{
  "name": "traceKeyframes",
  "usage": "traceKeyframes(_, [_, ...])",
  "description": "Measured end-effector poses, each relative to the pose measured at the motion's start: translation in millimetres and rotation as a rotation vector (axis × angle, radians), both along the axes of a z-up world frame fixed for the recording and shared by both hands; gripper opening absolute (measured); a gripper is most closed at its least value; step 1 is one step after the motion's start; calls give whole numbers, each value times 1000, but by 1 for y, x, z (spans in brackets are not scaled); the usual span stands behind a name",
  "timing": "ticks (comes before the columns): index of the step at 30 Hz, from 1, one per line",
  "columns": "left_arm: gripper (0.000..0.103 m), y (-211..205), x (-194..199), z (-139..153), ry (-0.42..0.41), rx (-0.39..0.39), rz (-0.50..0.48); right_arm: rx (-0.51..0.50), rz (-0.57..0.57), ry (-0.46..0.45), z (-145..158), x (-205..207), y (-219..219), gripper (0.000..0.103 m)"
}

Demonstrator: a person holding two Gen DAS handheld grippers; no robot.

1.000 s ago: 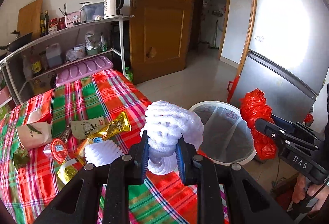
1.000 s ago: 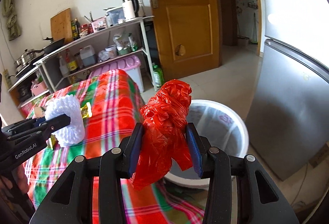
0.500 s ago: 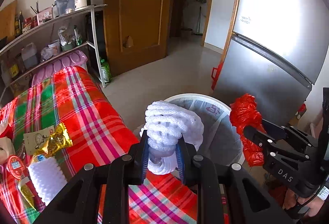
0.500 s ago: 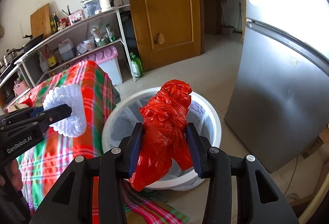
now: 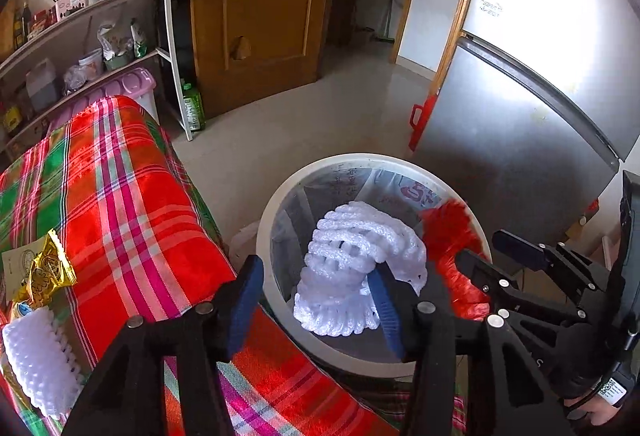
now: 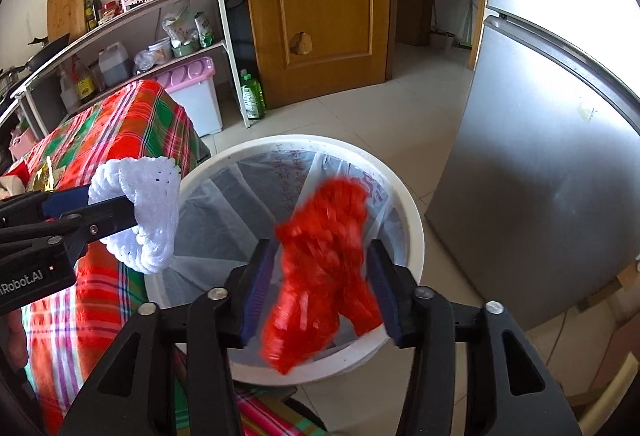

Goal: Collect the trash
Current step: 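Carry the foam net and red bag over the white trash bin with both tools, then open the right tool to drop the red bag while the left tool drops the foam net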

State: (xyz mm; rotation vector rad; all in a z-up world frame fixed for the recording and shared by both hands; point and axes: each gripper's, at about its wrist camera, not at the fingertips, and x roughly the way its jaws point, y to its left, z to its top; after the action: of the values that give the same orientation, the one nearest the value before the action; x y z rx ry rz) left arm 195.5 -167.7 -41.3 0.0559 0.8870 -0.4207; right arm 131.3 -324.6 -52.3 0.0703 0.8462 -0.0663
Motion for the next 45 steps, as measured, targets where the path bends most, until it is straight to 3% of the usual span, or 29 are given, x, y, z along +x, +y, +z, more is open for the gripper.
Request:
traceKeyframes(5, [60, 0, 1, 0, -2, 16, 3, 7, -17, 12, -3, -1, -3, 59])
traceKeyframes(9, [71, 1, 1, 1, -5, 12, 4, 4, -27, 0, 1, -5, -3, 60])
traceKeyframes(22, [80, -8, -1, -8, 53, 39, -71, 18, -50, -39, 15, -18, -8, 60])
traceKeyframes(25, [81, -15, 4, -13, 69, 113, -55, 11, -65, -46, 17, -20, -11, 60])
traceKeyframes(28, [81, -20, 9, -17, 112, 111, -96, 22, -68, -49, 18, -21, -14, 60])
traceKeyframes(31, [81, -30, 7, -15, 73, 198, -125, 25, -77, -51, 18, -22, -18, 60])
traceKeyframes(35, [82, -37, 5, -11, 50, 256, -154, 37, -92, -60, 20, -24, -23, 60])
traceKeyframes(38, [83, -37, 3, -3, 18, 241, -162, 45, -106, -66, 22, -25, -27, 60])
traceKeyframes(45, [83, -15, -2, 5, 25, 139, -94, 46, -109, -85, 31, -31, -25, 60])
